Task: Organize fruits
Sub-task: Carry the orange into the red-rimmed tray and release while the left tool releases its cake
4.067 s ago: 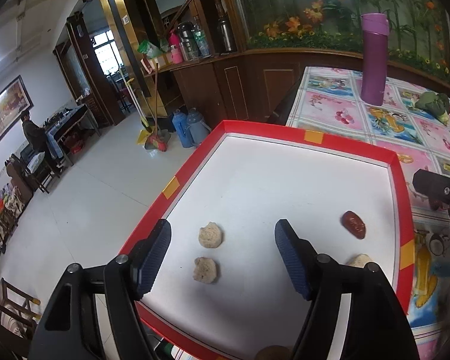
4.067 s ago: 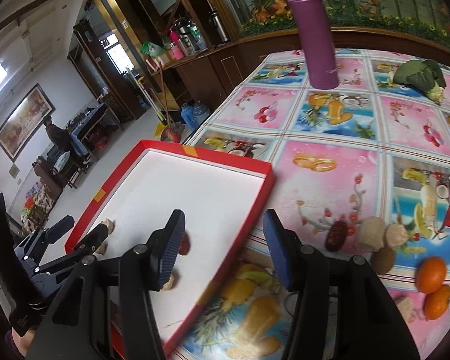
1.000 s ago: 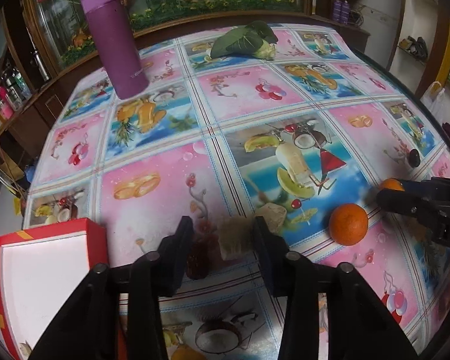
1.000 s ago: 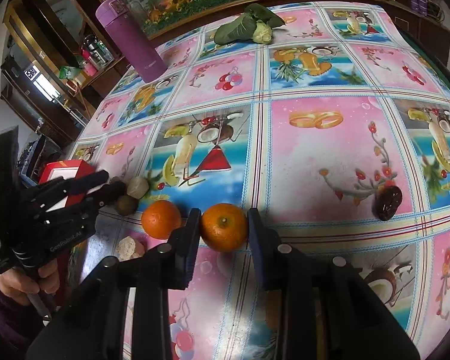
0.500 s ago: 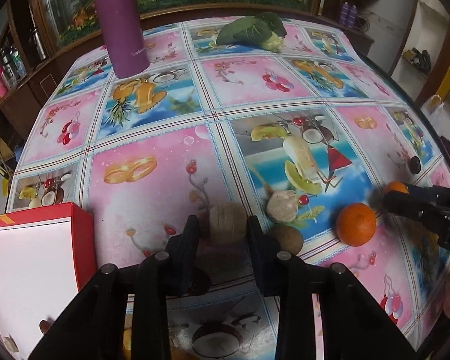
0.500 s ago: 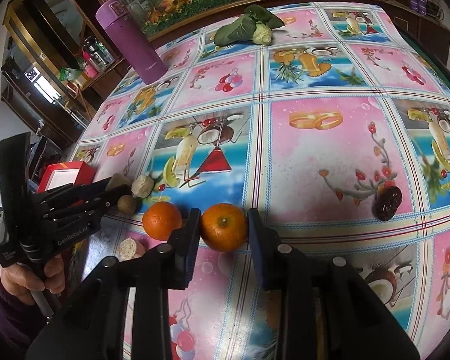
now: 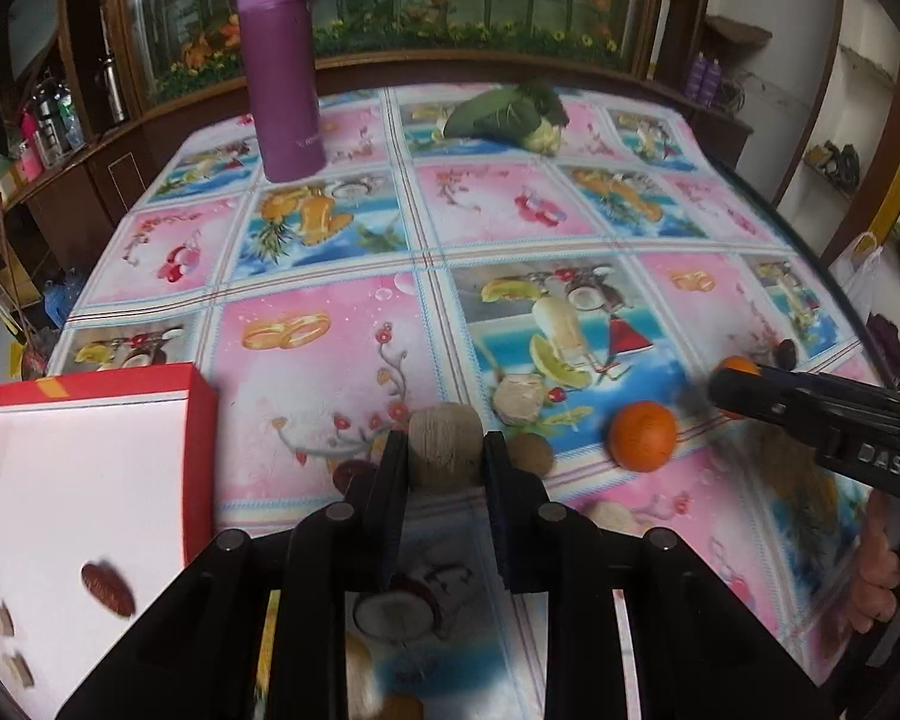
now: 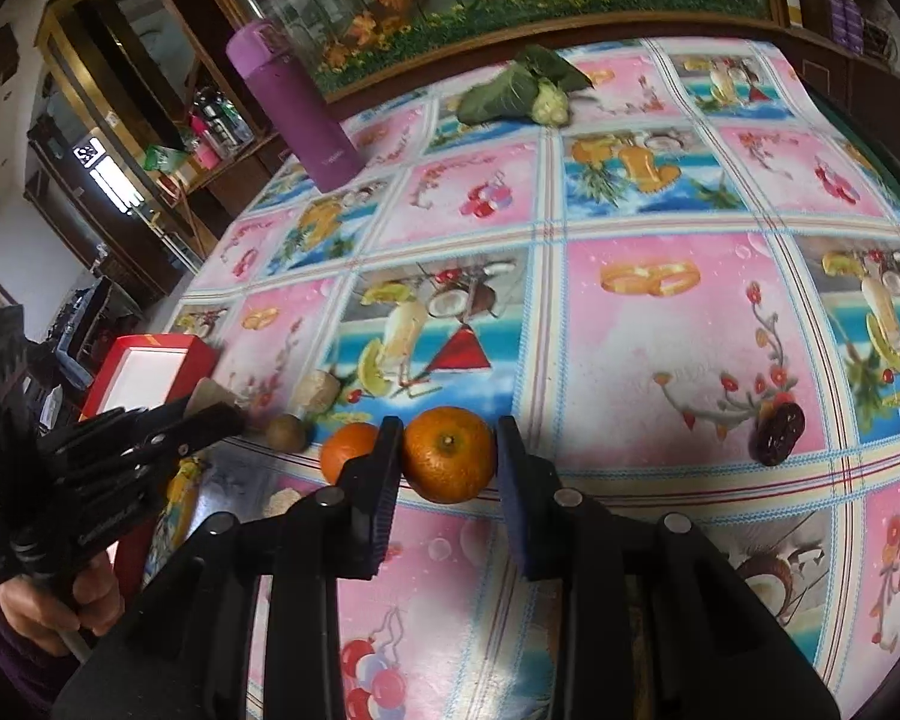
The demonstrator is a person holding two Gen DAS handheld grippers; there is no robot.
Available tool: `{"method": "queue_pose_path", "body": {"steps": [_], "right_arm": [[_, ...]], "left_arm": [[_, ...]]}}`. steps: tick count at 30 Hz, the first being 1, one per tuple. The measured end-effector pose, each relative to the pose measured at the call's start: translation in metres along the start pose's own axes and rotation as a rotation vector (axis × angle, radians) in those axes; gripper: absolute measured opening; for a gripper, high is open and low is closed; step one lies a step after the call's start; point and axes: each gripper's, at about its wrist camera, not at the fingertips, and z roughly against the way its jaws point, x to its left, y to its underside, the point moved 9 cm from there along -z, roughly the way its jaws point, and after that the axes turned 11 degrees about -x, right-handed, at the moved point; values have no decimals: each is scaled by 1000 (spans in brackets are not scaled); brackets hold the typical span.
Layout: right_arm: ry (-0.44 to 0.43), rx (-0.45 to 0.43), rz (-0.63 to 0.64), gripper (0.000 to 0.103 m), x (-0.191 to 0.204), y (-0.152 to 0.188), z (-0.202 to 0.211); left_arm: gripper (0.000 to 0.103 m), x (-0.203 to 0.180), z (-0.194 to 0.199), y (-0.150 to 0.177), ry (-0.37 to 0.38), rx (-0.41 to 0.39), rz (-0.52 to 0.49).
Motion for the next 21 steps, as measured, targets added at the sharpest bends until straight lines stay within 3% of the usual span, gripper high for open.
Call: {"method": "queue_pose_path", "body": {"steps": [8,16,21], "right_arm": [[-7,-102,84,33,21,-7,11],[58,-114,66,33,7,-7,7],[82,-120,57,32,1,-7,5]], "left_arm": [[24,16,63,4,-101,-115,44],[24,71,99,20,-239,-137,115],[24,92,110,32,-267,-139,149]]}}
